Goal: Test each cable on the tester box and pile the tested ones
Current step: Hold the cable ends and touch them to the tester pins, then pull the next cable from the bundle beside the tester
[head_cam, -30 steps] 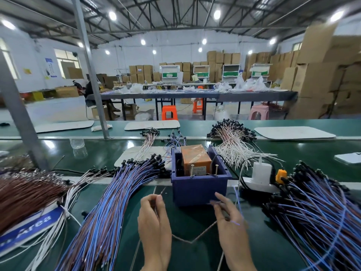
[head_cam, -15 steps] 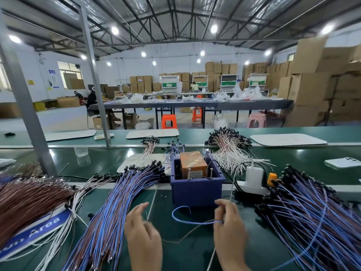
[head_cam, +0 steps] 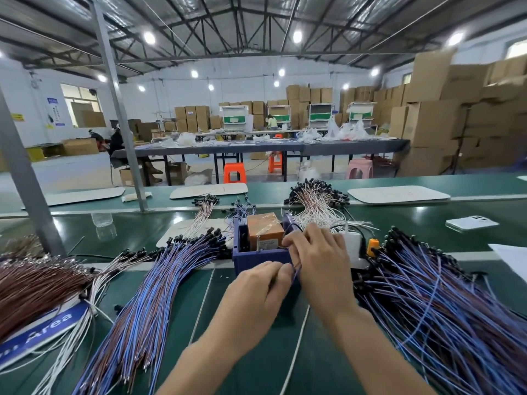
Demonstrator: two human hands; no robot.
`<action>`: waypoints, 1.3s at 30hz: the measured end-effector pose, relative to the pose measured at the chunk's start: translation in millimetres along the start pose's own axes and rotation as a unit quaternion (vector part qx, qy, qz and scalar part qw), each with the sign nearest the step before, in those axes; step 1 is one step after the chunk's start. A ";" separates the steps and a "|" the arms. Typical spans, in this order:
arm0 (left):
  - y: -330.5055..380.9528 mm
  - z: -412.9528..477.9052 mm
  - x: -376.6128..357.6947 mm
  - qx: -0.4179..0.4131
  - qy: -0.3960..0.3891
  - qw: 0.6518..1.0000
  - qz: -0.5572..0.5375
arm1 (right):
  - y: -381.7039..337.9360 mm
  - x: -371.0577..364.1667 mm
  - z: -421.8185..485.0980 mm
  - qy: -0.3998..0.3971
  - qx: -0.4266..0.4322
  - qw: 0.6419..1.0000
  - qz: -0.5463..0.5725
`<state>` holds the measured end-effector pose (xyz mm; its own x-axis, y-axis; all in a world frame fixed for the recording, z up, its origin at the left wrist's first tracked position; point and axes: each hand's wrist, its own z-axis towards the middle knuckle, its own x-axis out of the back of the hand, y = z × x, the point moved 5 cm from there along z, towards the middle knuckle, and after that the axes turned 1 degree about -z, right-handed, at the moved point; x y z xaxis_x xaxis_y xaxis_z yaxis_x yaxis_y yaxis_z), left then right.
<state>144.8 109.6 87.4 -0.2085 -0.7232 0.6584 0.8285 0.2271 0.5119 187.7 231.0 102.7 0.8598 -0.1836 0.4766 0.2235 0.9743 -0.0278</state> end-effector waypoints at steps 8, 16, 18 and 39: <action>35.5 36.0 23.3 -0.011 0.029 0.999 -0.040 | 30.2 44.1 25.1 0.003 -0.166 0.976 0.141; 58.9 73.1 54.7 0.041 0.118 0.944 -0.305 | 25.6 49.2 6.7 -0.146 -0.167 0.857 0.464; 56.3 77.9 52.2 0.060 0.115 0.937 -0.323 | 37.6 53.4 -1.1 -0.125 -0.197 0.859 0.457; 83.1 118.4 -162.1 0.299 -0.233 0.856 -0.350 | 207.3 121.3 -113.5 -0.252 -0.354 0.896 -0.085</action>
<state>185.9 322.9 88.6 -0.8459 -0.5111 0.1522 0.0300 0.2395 0.9704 390.5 395.9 55.0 0.5085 -0.0648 0.8586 0.7209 0.5774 -0.3833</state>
